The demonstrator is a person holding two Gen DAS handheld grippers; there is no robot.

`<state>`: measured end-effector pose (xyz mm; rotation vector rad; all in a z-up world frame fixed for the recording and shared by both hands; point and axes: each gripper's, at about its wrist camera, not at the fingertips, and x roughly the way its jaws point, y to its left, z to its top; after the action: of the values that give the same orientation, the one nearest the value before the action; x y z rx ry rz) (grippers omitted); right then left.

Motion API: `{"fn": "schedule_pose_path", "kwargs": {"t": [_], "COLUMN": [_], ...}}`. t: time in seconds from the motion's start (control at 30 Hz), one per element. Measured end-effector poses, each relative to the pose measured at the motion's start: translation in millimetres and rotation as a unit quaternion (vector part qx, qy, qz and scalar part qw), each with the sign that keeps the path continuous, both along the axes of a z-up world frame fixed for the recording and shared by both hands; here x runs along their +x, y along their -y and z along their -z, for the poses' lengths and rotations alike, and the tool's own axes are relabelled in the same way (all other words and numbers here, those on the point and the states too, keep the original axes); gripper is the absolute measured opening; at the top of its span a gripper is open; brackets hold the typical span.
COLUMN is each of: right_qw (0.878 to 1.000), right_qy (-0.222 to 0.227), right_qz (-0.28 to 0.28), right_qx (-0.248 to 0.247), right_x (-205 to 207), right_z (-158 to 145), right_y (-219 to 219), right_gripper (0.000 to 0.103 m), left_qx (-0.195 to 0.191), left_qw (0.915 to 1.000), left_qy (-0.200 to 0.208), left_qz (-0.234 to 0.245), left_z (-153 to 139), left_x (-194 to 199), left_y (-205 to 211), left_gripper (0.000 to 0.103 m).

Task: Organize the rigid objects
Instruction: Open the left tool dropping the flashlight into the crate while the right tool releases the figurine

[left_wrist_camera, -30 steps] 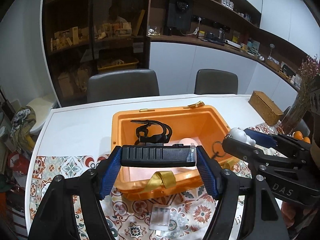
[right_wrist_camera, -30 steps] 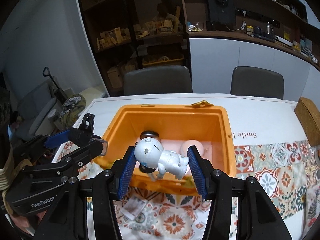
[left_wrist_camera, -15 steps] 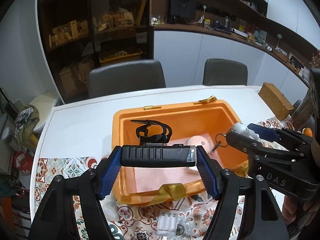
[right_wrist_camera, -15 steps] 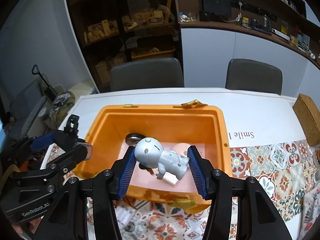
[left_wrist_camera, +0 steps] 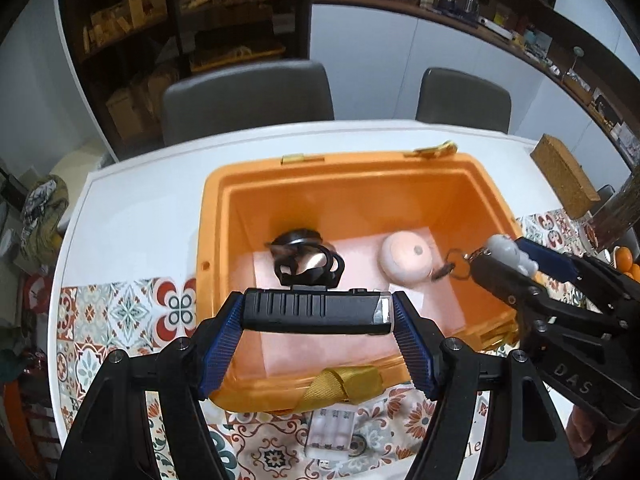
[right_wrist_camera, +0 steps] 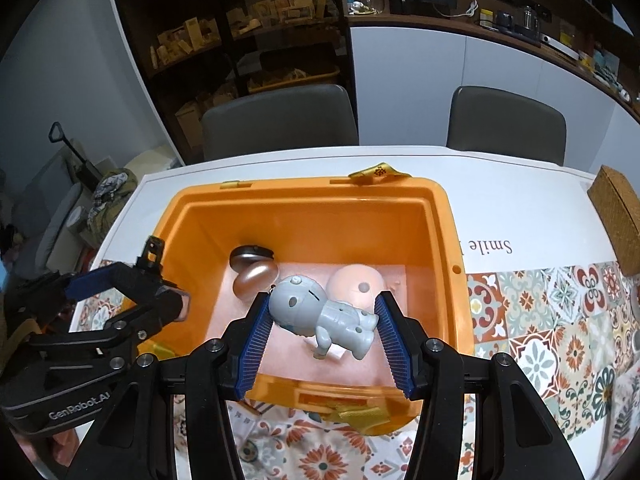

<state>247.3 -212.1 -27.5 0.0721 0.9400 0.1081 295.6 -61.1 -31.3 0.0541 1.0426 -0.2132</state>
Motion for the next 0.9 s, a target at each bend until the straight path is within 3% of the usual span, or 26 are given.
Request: {"fn": "schedule_pose_path", "kwargs": {"t": [0.2,0.3,0.43,0.9], "right_qw": [1.000,1.000,1.000,0.999], "right_qy": [-0.006,-0.007,-0.008,-0.015], "right_qz": [0.000,0.000,-0.004,-0.035], "right_qx": [-0.002,0.000,0.002,-0.003], "right_x": [2.4,2.7,1.4,1.3], "right_z": [3.0,4.0,4.2,13.3], "right_y": [0.2,-0.1,-3.1,-41.1], "right_gripper": [0.053,0.053,0.053,0.053], "left_qx": [0.021,0.033,0.046,0.046], "left_qw": [0.9998,0.9992,0.9974,0.9924], "left_qy": [-0.001,0.004,0.017,0.024], "left_qz": [-0.006,-0.023,-0.053,-0.112], "left_z": [0.6,-1.1,-4.9,-8.4], "left_x": [0.3,-0.4,-8.0,-33.0], "left_y": [1.0,-3.7,-17.5,-63.5], "left_gripper": [0.075,0.087,0.094,0.097]}}
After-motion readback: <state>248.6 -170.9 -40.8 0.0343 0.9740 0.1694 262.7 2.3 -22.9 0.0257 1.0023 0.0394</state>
